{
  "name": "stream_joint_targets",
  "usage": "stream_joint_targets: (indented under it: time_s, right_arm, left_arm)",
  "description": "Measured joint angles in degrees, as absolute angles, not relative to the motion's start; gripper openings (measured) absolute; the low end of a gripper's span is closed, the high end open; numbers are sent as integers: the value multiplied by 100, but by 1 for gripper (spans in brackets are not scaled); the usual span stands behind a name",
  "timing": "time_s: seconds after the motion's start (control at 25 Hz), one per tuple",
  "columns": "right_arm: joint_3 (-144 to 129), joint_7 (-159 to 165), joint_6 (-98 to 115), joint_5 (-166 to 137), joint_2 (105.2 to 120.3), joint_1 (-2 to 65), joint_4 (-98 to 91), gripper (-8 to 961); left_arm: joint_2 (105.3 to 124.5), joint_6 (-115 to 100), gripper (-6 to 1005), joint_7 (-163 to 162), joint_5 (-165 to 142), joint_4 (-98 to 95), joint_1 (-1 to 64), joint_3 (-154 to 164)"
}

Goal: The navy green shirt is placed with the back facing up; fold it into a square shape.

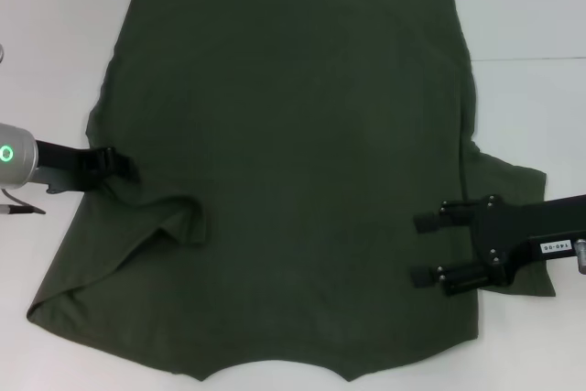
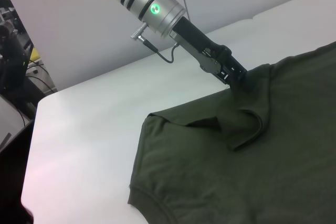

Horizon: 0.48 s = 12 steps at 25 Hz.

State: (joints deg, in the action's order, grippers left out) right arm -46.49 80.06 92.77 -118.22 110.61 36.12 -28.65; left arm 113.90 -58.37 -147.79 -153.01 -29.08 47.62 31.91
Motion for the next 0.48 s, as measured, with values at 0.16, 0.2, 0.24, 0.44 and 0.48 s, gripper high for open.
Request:
stream_joint_targets:
  time_s: [0.16,0.2,0.24,0.44,0.48]
  right_arm:
    - [-4649,8006,9275,-11822,11065,3619,-2865,899]
    - [-4649,8006,9275,-11822,11067,3620,-2865,899]
    - [-4649,8006,9274,-11822,11069,3620,-2865,899]
    - [-4649,8002,9272,-11822,11075,3621,-2865,898]
    - [-4649,7999,9272,-11821,11078,3621,-2865,898]
  left_arm:
    - [11385,-5832,383,-14821,-15303,-2925,4742,3179]
    - [11378,-5840,379,-14822,-15303,-2925,4741,3181]
    - [11372,-5849,376,-14823,-15303,-2926,4742,3190]
    - [11367,-5869,240,-14832,-15301,-2924,4757,3210]
    - [11366,-5868,197,-14838,-15294,-2924,4757,3198]
